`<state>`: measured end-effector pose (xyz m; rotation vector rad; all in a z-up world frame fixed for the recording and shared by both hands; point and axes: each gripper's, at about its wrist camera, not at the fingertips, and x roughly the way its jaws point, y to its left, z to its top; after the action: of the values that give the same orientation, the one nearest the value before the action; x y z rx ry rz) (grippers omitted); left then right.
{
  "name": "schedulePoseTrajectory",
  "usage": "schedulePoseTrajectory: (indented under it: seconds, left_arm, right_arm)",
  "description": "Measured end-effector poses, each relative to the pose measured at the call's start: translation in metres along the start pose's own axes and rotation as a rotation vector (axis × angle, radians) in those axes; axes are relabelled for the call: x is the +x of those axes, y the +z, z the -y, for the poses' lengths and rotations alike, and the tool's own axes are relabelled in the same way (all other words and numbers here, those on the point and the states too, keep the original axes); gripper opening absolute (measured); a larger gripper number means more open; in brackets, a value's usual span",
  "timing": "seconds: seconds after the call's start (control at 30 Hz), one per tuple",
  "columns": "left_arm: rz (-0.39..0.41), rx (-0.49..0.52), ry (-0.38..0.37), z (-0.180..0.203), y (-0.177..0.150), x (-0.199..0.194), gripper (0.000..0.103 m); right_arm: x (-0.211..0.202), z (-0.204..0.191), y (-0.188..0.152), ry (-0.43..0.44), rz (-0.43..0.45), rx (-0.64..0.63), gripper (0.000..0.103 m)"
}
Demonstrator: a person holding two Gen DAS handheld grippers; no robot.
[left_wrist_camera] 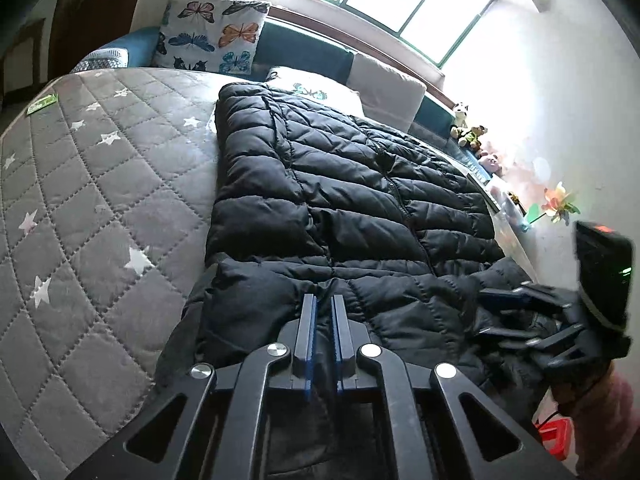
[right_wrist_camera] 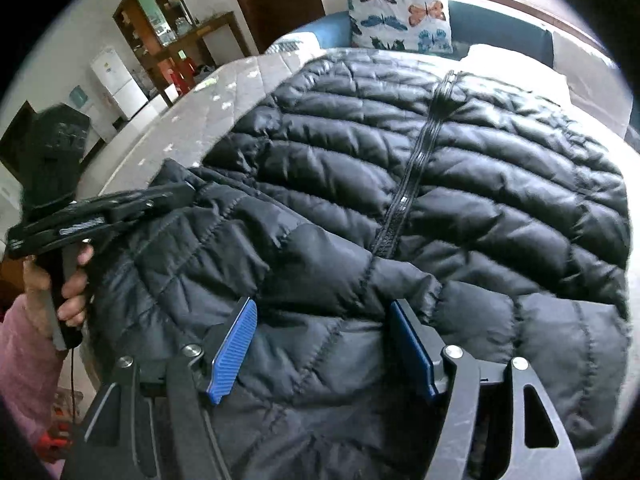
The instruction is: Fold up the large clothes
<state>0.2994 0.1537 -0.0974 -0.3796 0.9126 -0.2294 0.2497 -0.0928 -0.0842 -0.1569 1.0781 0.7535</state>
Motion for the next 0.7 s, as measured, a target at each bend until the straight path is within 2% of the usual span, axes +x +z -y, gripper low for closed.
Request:
schedulePoseTrajectory:
  seconds: [0.1, 0.17, 0.27, 0.37, 0.5, 0.7]
  left_arm:
    - [0.002, 0.002, 0.009, 0.002, 0.000, 0.000, 0.011]
    - [0.004, 0.004, 0.012, 0.003, 0.000, 0.000, 0.011]
    - [0.007, 0.011, 0.021, 0.005, 0.000, 0.000, 0.011]
    - [0.009, 0.021, 0.032, 0.007, -0.001, 0.001, 0.011]
    - [0.007, 0.035, 0.053, 0.010, -0.001, 0.002, 0.011]
    - [0.007, 0.037, 0.054, 0.009, -0.001, 0.002, 0.011]
  right_arm:
    - [-0.030, 0.008, 0.000, -0.014, 0.045, 0.009, 0.076]
    - [-0.047, 0.025, -0.005, -0.064, 0.056, 0.028, 0.076]
    - [-0.058, 0.055, -0.017, -0.099, 0.045, 0.087, 0.076]
    - [-0.053, 0.073, -0.036, -0.097, 0.026, 0.117, 0.076]
    - [-0.033, 0.068, -0.051, -0.121, 0.046, 0.069, 0.076]
    - [-0.065, 0.058, -0.056, -0.129, 0.045, 0.049, 0.076]
